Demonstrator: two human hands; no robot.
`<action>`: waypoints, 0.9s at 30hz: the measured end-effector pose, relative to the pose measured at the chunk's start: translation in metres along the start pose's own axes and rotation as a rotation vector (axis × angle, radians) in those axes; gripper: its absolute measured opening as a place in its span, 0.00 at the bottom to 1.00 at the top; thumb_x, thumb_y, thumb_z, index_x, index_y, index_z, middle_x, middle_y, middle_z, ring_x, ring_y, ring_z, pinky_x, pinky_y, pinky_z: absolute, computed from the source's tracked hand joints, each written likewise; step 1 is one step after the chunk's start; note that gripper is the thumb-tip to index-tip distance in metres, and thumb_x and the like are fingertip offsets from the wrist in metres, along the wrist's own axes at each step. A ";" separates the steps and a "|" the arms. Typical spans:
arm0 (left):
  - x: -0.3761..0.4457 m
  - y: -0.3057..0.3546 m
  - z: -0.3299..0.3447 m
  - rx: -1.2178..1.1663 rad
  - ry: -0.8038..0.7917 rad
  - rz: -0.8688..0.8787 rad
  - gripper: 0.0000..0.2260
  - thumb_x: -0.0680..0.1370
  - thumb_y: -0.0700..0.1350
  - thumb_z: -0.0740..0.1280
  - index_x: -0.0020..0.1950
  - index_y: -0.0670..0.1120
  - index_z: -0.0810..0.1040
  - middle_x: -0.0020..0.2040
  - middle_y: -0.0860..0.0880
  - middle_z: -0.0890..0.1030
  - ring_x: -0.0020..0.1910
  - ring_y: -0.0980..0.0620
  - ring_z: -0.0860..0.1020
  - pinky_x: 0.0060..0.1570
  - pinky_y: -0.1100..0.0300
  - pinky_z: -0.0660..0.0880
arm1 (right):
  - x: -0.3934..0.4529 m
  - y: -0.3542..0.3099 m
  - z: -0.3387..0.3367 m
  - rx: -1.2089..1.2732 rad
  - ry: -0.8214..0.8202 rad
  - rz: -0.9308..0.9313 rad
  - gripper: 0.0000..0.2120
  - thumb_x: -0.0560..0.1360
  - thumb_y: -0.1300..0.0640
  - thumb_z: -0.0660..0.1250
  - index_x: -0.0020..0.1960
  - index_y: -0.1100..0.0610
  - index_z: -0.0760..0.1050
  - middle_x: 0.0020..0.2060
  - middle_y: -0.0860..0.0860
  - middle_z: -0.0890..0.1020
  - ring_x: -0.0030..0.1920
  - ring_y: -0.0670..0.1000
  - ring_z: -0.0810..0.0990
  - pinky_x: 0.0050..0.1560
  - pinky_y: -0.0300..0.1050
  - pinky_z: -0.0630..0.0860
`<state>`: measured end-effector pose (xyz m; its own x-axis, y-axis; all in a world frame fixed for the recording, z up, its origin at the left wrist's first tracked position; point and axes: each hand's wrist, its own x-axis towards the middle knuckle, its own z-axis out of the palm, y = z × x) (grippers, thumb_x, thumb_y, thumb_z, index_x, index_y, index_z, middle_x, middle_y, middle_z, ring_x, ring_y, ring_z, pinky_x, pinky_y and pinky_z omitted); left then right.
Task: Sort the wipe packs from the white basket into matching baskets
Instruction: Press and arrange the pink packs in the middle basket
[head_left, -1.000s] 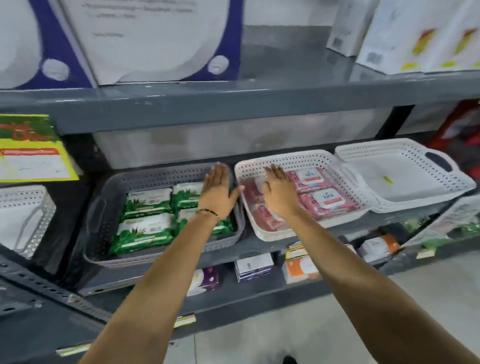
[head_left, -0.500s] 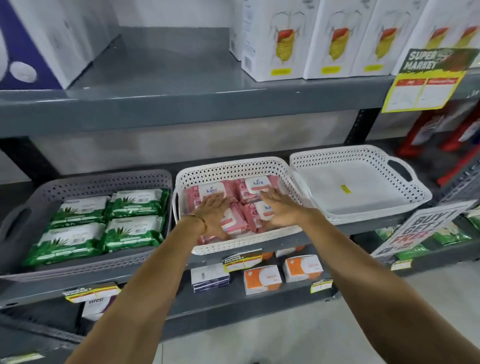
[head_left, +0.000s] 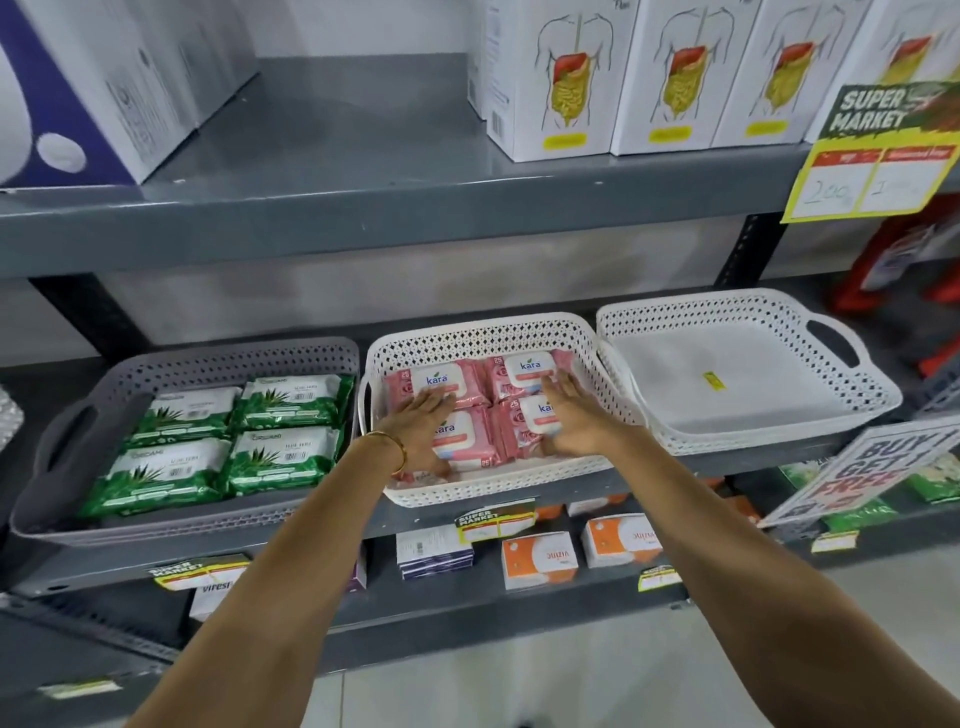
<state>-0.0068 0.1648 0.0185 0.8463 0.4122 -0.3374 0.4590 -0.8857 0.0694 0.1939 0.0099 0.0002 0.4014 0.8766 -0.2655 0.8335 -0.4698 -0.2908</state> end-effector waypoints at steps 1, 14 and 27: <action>0.000 0.000 0.000 -0.006 0.001 0.001 0.47 0.71 0.56 0.70 0.76 0.47 0.40 0.77 0.48 0.39 0.75 0.49 0.40 0.74 0.50 0.44 | 0.001 0.001 0.000 -0.004 0.000 -0.002 0.53 0.69 0.45 0.71 0.76 0.54 0.35 0.76 0.56 0.36 0.75 0.54 0.33 0.74 0.55 0.39; 0.015 0.004 -0.009 -0.386 0.192 -0.043 0.42 0.72 0.67 0.59 0.76 0.49 0.44 0.77 0.49 0.44 0.75 0.50 0.43 0.70 0.53 0.38 | 0.011 -0.017 -0.026 0.060 0.193 -0.095 0.41 0.74 0.34 0.55 0.77 0.53 0.42 0.77 0.52 0.42 0.76 0.54 0.39 0.74 0.54 0.39; 0.061 0.013 0.018 -0.175 0.262 -0.226 0.28 0.79 0.60 0.41 0.73 0.48 0.38 0.76 0.47 0.38 0.73 0.46 0.36 0.70 0.50 0.34 | 0.047 -0.027 0.006 -0.249 0.173 -0.063 0.28 0.81 0.47 0.40 0.75 0.58 0.36 0.76 0.58 0.41 0.76 0.56 0.40 0.73 0.52 0.35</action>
<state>0.0460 0.1743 -0.0186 0.7483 0.6538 -0.1124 0.6621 -0.7255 0.1878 0.1884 0.0629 -0.0098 0.3866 0.9181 -0.0873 0.9177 -0.3923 -0.0620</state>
